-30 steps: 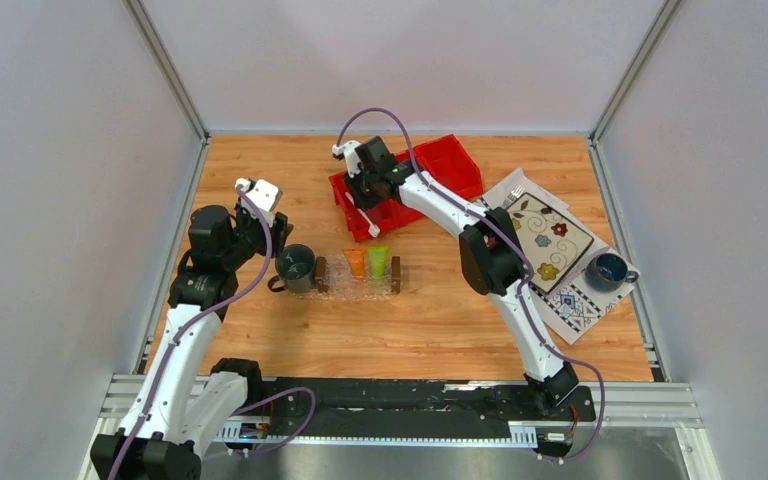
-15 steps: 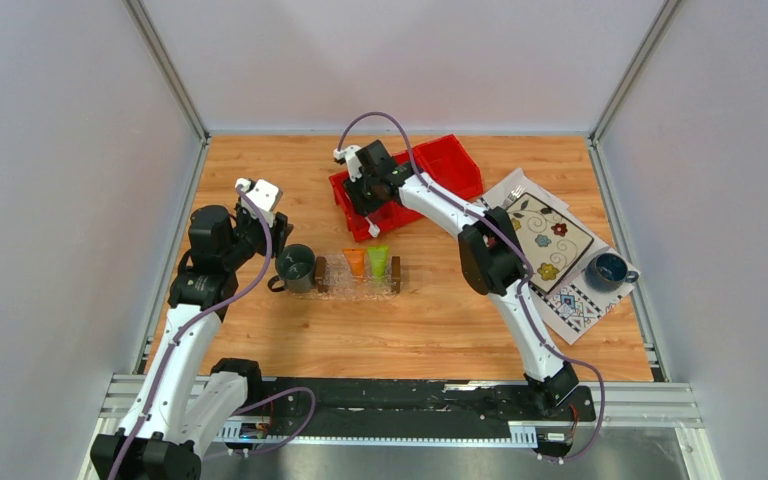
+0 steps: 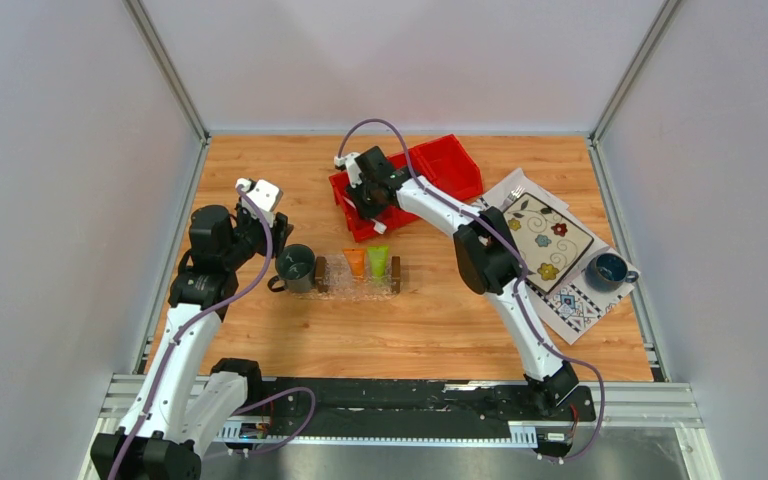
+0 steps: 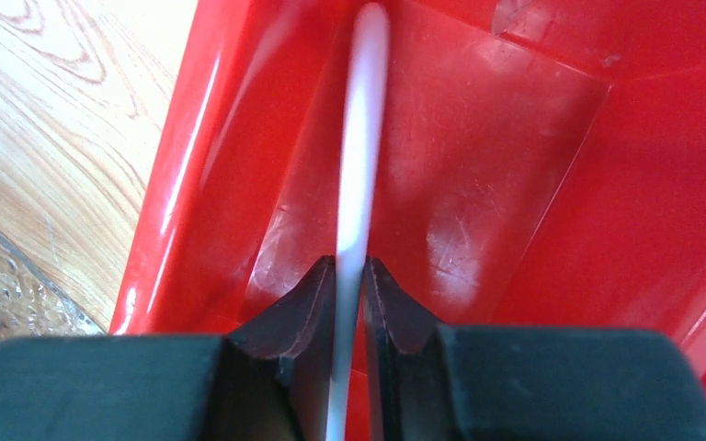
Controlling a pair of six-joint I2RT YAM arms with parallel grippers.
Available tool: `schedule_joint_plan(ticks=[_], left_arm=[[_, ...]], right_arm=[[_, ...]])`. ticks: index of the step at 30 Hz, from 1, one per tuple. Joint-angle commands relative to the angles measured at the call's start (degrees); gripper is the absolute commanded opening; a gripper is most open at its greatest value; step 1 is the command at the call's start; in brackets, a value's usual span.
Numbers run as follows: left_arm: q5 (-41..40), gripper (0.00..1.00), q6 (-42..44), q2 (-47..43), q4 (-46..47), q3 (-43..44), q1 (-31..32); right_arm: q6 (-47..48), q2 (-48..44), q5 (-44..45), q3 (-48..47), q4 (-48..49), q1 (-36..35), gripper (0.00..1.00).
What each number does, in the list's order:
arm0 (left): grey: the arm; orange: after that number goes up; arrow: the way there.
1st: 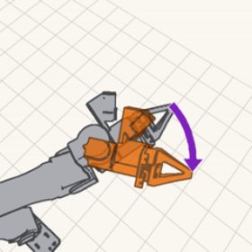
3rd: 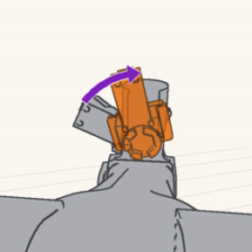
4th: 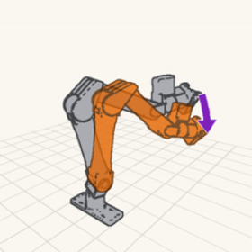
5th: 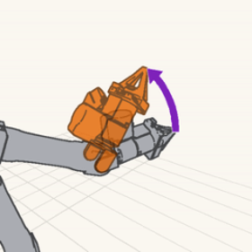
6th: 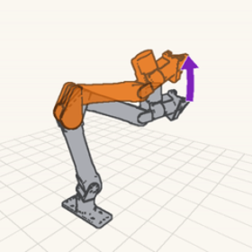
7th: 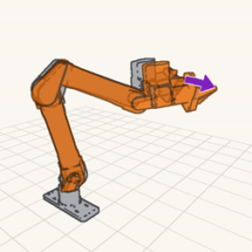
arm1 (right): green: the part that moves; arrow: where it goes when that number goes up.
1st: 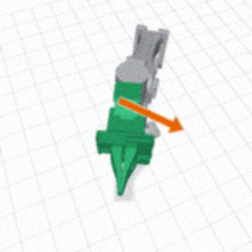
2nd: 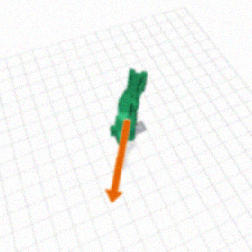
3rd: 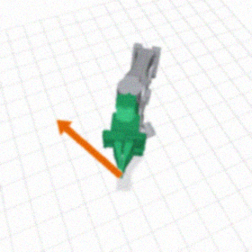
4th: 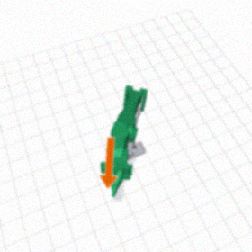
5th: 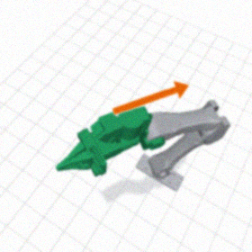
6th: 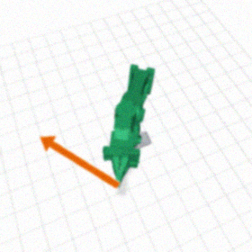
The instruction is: Prepare toiletry sets of a toothbrush and toothpaste on the tray
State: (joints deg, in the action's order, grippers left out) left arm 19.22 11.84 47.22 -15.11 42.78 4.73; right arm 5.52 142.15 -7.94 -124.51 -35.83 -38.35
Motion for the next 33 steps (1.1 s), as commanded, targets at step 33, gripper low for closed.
schedule_joint_plan(ticks=[33], left_arm=[[1.0, 0.57, -0.1, 1.2, 1.2, 1.0, -0.6]], right_arm=[[-8.0, 0.7, -3.7, -11.0, 2.9, 2.7, 0.0]])
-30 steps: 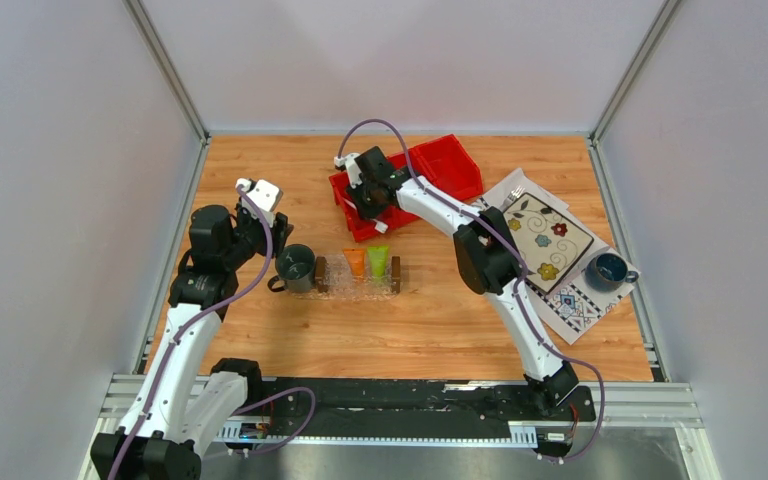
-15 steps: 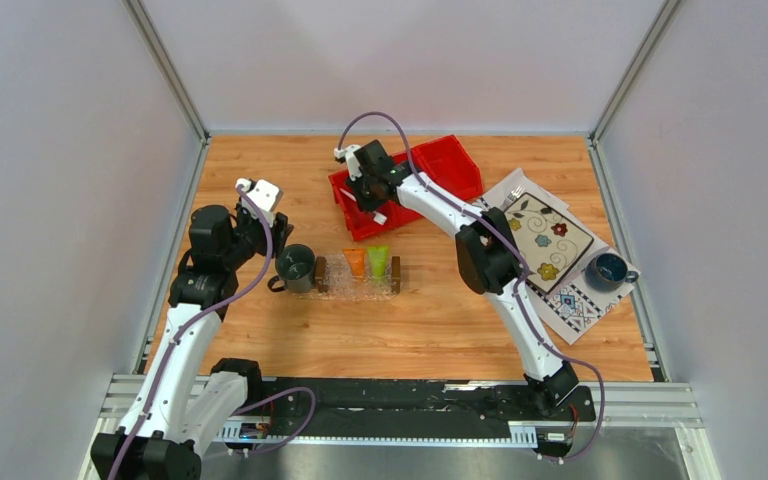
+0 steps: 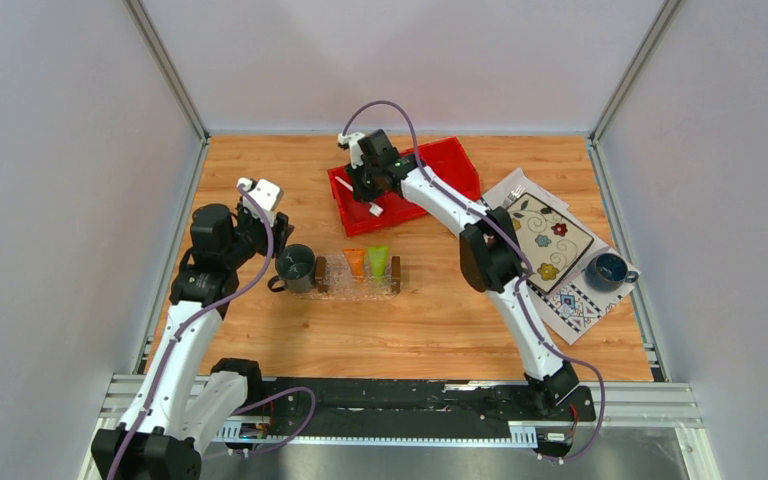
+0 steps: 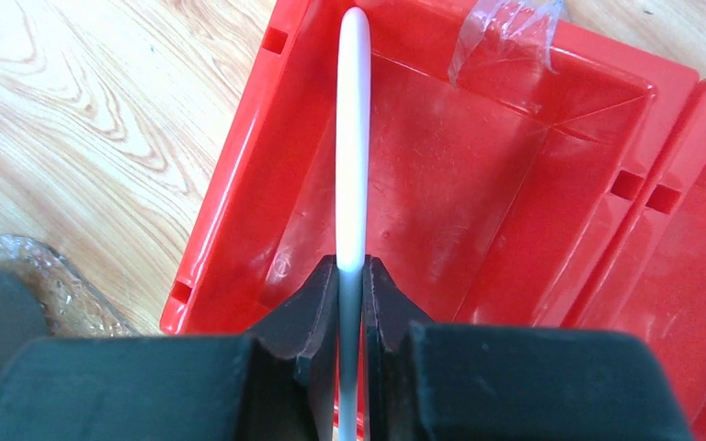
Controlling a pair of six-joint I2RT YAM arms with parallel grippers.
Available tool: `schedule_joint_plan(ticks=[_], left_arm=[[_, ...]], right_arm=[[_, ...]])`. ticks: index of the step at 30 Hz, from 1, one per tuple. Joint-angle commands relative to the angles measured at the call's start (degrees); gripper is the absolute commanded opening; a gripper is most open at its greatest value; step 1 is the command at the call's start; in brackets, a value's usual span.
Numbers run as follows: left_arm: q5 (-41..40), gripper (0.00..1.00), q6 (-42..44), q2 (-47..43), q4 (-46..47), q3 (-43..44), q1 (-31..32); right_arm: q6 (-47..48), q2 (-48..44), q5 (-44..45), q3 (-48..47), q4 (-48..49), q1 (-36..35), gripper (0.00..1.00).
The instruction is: Prepare toiletry sets of a toothbrush and toothpaste on the tray
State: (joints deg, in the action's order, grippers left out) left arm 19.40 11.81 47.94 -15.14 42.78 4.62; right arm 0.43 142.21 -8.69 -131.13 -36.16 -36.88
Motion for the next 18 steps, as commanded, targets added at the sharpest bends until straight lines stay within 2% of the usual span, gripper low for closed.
schedule_joint_plan(ticks=[1, 18], left_arm=[[0.8, 0.57, 0.0, 0.5, 1.3, 0.9, -0.5], [1.8, 0.57, 0.1, 3.1, 2.8, 1.2, -0.5]], right_arm=[[-3.5, 1.0, -3.3, -4.7, 3.3, 1.4, 0.0], [-7.5, 5.9, -8.3, -9.1, 6.1, 3.5, 0.0]])
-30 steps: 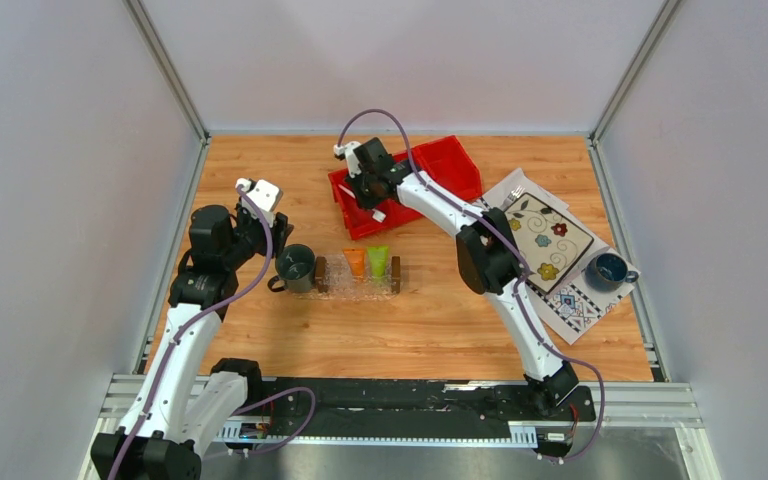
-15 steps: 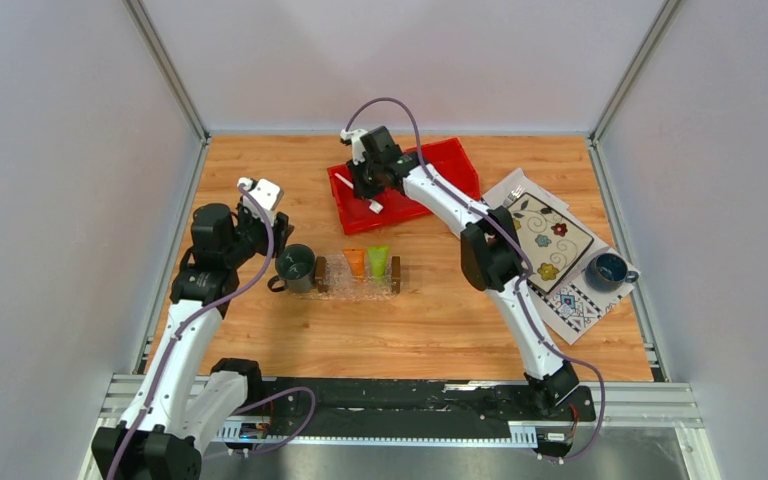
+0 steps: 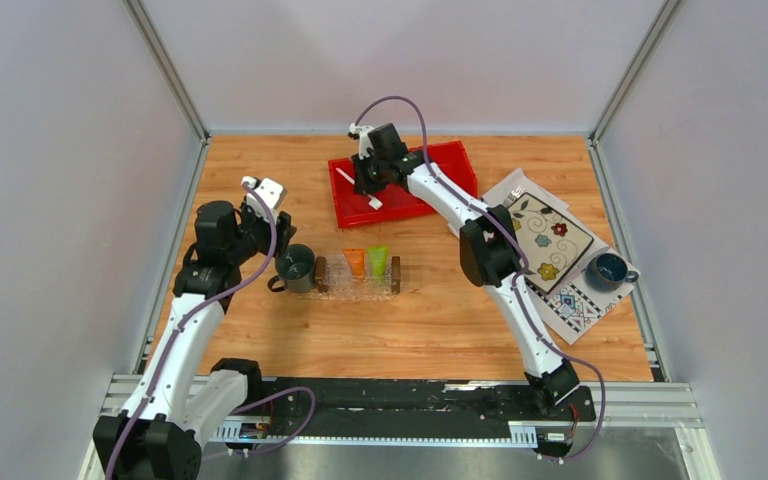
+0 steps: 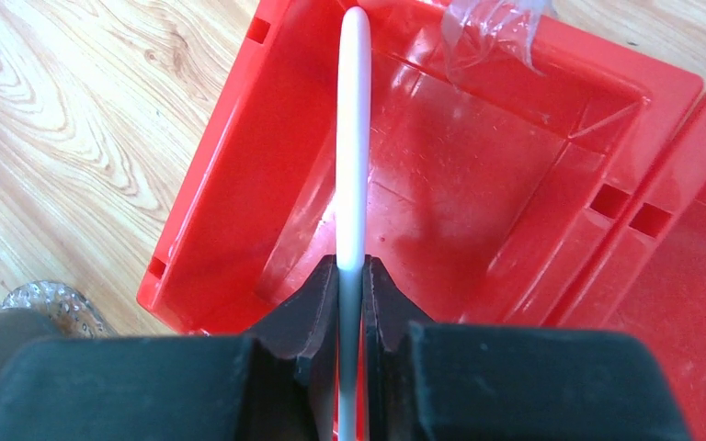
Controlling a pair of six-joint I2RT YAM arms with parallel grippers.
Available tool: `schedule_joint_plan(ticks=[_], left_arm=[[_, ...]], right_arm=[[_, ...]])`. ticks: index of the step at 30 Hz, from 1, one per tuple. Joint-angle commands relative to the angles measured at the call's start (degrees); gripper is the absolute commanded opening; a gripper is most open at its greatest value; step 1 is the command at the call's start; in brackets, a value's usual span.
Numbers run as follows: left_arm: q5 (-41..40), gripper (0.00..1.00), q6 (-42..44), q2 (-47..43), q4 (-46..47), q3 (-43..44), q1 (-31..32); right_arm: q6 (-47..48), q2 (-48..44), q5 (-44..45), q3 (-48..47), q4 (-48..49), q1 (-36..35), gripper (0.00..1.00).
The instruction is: Prepare toiletry sets of a toothbrush and toothpaste on the tray
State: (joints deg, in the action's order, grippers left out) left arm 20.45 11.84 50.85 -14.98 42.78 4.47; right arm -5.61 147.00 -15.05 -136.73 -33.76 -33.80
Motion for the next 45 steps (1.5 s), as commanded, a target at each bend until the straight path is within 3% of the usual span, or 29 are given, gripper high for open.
schedule_joint_plan(ticks=[1, 10, 26, 31, 34, 41, 44, 45], left_arm=[[0.8, 0.57, 0.2, 0.4, 2.9, 1.1, -0.3], [0.4, 0.57, 0.5, 0.7, 2.9, 1.2, -0.3], [1.3, 0.57, -0.8, 0.3, 1.1, 6.8, -0.4], [7.4, 0.57, 0.4, 1.3, -1.0, 11.2, -0.3], [14.1, 0.57, 5.6, 1.5, -4.3, 13.9, -0.3], [22.4, 0.59, 12.9, 3.5, -16.4, 20.6, -0.2], [26.0, 0.75, 16.7, 2.4, -18.3, 20.5, 0.4], [26.7, 0.76, 17.9, 1.8, -18.8, 20.5, 0.7]], right_arm=[[-1.4, 1.4, -2.2, -3.9, 3.9, 0.4, 0.0], [-2.7, -0.4, -3.8, -4.8, 4.0, 0.4, 0.0], [-3.1, -15.0, -5.7, 4.7, 3.3, 0.2, 0.0], [-2.0, -20.3, -10.3, 10.2, 0.7, 0.2, 0.0], [0.1, -23.7, -14.9, 12.4, -3.0, 0.1, 0.0], [7.6, -33.0, -19.4, 19.2, -9.9, -2.1, 0.0], [10.3, -36.4, -21.7, 21.6, -12.7, -3.0, 0.0], [10.7, -37.4, -22.3, 22.2, -13.7, -3.3, 0.0]])
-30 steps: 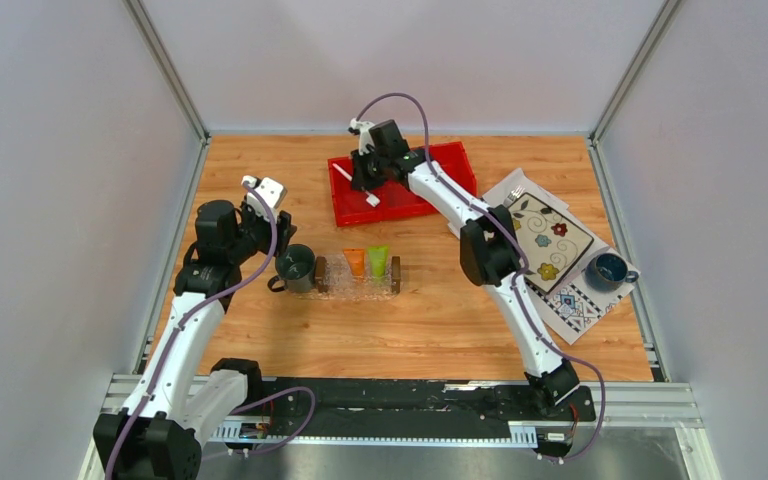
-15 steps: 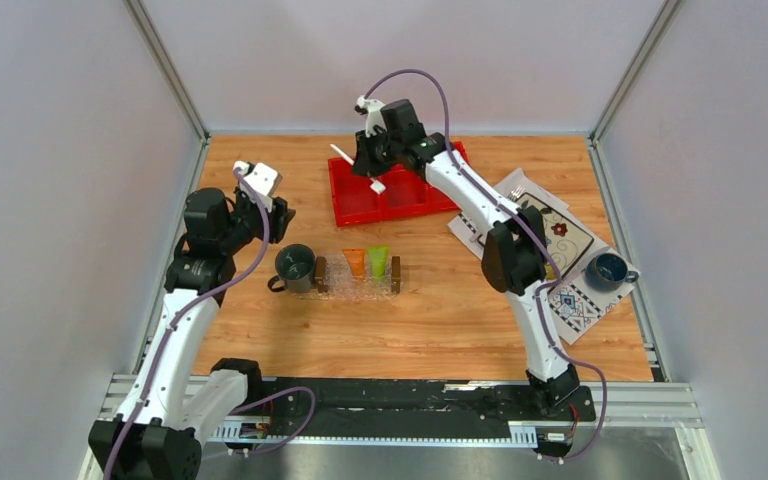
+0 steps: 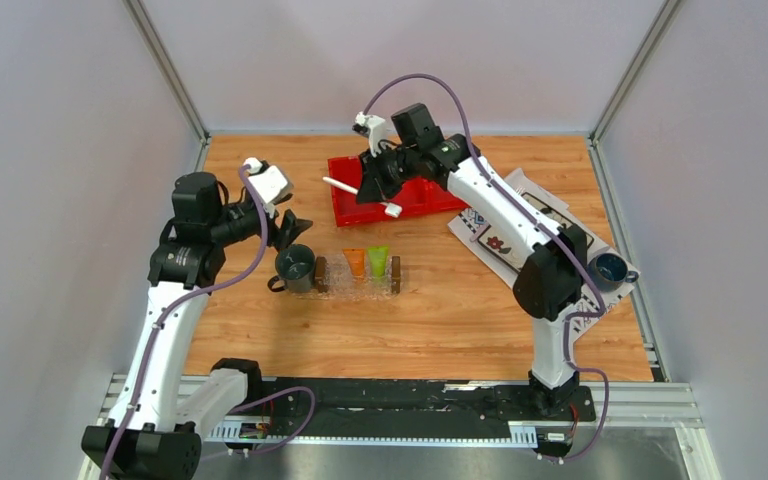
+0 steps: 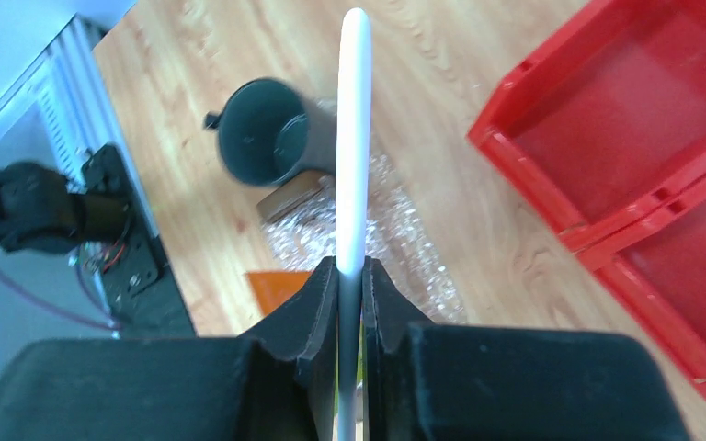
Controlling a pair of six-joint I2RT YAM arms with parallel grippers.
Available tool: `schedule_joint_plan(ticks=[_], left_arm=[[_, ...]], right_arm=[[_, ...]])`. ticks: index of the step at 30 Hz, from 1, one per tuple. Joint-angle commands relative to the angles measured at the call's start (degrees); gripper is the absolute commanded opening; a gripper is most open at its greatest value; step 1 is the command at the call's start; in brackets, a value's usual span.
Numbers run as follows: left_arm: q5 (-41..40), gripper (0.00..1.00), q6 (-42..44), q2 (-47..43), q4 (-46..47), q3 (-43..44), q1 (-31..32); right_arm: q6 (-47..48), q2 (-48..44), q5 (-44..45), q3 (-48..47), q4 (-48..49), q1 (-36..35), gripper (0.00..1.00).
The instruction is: Prepare toiletry sets of a toothbrush and toothpaste on the tray
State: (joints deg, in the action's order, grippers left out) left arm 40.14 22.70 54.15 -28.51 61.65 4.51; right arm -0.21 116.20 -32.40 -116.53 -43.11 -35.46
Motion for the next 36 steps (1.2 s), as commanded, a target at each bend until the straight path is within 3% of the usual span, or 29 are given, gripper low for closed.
schedule_joint_plan(ticks=[1, 7, 17, 31, 36], left_arm=[[7.1, 0.76, 9.1, -1.9, -6.5, 1.7, 1.6], [-0.8, 0.77, 19.2, -3.0, -11.0, 2.8, 9.3], [-10.9, 0.77, 26.9, -3.7, -13.2, 4.4, 16.4], [-14.3, 0.75, 32.4, -0.9, -16.3, 2.2, 21.3], [-15.2, 0.66, 32.2, 0.1, -15.4, 1.2, 22.3]], right_arm=[[5.8, -8.0, -6.3, 2.5, -4.9, -1.8, 0.0], [8.7, -11.4, -10.4, 4.9, -9.3, -4.2, 0.0], [12.4, -14.1, -11.2, 7.7, -12.9, -8.0, 0.0], [13.0, -14.8, -13.6, 7.6, -13.8, -8.9, 0.0], [12.9, -14.8, -14.1, 7.5, -13.7, -9.1, 0.0]])
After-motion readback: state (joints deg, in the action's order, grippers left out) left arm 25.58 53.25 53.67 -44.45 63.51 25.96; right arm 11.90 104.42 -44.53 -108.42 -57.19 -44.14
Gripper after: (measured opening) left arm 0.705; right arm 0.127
